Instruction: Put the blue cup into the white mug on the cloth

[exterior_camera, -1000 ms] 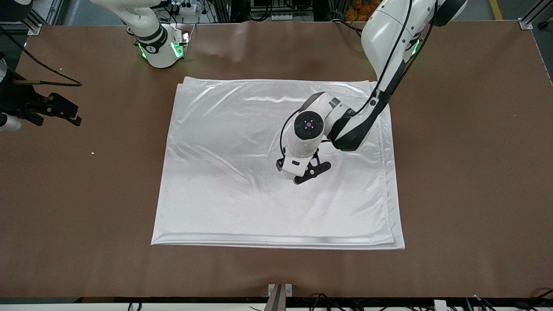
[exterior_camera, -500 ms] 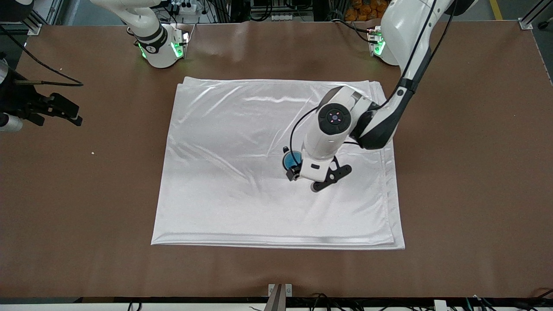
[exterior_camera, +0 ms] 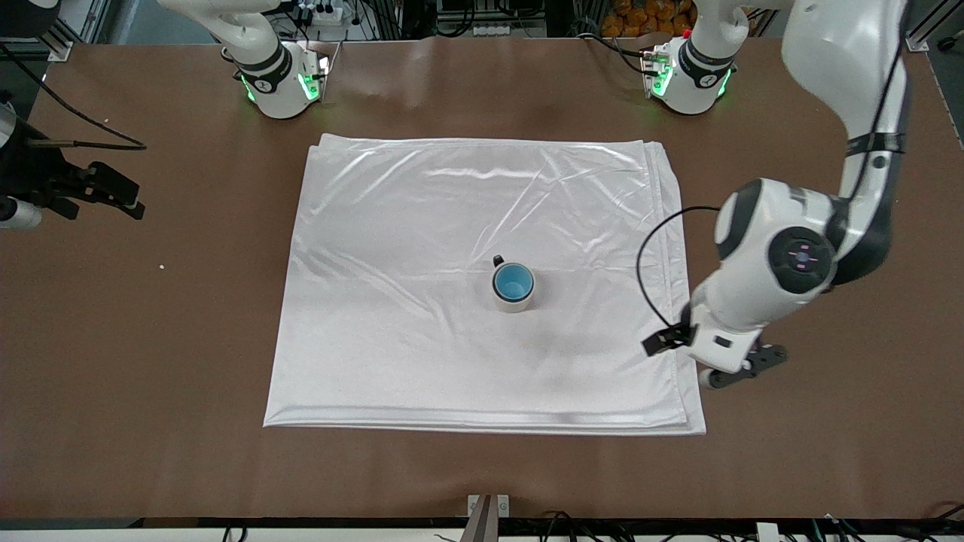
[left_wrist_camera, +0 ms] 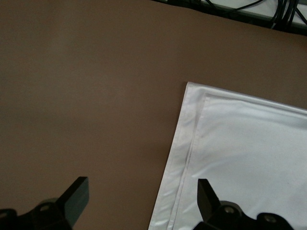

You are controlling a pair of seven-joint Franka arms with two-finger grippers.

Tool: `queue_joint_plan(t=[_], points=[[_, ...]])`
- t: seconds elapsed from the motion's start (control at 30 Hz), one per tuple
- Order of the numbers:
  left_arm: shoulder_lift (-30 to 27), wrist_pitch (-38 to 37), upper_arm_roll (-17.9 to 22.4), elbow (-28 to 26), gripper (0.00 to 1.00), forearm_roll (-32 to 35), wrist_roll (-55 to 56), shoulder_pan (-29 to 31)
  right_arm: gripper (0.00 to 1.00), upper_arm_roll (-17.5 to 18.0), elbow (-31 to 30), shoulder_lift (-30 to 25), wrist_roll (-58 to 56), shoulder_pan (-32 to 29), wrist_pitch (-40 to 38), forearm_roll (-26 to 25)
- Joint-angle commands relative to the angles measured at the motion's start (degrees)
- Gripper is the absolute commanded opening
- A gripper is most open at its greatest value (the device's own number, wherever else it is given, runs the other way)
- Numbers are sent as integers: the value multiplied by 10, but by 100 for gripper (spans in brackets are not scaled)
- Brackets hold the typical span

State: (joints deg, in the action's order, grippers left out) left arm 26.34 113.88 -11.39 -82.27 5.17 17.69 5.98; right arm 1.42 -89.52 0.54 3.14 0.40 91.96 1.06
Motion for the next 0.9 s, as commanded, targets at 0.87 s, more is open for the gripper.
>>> queue_joint_plan(t=[0.87], points=[[-255,-214,29,-86,100,-40,-216,20,100,1,1,-5,4,6,-1,7]])
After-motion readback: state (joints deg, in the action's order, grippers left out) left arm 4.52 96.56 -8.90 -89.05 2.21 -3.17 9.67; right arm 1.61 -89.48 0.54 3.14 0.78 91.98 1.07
